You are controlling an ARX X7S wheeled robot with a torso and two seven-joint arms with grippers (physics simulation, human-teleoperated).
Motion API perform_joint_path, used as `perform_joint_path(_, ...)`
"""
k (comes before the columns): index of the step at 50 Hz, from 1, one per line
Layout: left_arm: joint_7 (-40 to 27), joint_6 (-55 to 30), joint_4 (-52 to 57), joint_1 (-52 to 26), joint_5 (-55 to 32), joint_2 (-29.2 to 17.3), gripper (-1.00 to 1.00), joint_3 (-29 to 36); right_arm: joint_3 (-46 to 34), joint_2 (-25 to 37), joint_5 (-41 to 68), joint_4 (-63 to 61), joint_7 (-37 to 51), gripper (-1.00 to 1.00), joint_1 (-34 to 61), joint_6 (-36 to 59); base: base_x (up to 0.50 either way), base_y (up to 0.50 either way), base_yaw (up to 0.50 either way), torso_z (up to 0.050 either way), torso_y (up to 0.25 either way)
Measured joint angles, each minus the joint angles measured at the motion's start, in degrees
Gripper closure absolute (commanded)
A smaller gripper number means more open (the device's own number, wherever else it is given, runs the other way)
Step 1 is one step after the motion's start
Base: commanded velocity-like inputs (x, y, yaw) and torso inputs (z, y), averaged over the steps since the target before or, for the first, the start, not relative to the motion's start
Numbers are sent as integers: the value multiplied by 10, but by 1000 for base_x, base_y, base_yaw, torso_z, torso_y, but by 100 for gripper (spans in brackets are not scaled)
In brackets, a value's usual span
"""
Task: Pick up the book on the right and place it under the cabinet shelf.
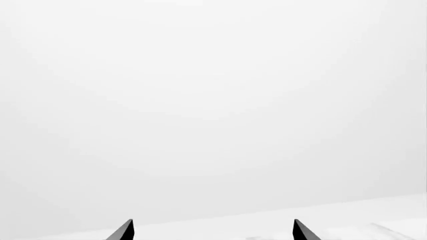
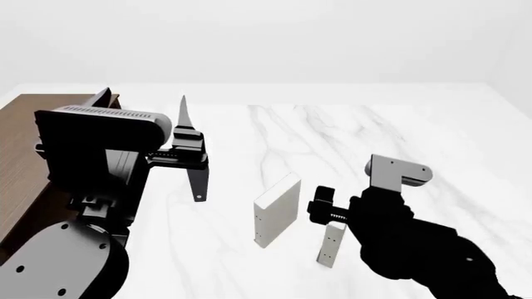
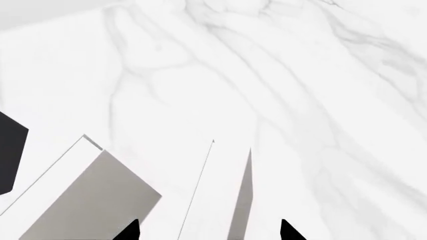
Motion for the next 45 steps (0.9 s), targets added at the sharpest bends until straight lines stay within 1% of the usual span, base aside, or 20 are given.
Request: perform_joint_path(45,-10,11,-6,3,-10,-10,-100,9,-29,-39,-50,90,-58,-100,-4,-20,0,0,0,0,0)
